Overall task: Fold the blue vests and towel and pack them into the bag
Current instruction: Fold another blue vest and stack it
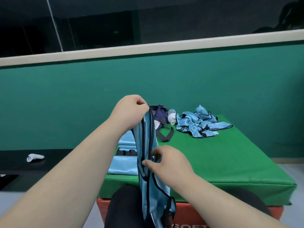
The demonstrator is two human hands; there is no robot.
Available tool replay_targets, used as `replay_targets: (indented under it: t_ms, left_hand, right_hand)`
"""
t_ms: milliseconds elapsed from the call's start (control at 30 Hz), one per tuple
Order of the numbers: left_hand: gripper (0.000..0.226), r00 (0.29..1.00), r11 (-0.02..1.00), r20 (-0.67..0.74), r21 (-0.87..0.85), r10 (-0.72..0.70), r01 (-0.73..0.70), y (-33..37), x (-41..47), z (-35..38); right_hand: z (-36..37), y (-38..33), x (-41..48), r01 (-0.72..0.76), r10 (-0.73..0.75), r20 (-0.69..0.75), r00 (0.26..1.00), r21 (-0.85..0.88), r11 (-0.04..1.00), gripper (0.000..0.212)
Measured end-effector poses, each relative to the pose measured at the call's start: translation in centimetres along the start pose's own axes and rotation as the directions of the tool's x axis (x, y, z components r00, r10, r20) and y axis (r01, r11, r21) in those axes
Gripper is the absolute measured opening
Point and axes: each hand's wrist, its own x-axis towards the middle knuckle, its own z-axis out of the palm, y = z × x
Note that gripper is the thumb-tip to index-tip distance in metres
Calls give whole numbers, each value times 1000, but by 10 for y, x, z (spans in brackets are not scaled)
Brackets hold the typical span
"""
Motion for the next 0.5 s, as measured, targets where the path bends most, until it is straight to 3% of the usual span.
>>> replay_targets:
  t_ms: [500]
  left_hand:
    - [13,999,1000,-51,3,-20,21,-17,4,-33]
  right_hand:
    - [-23,23,7,-44,44,-13,999,-10,999,10]
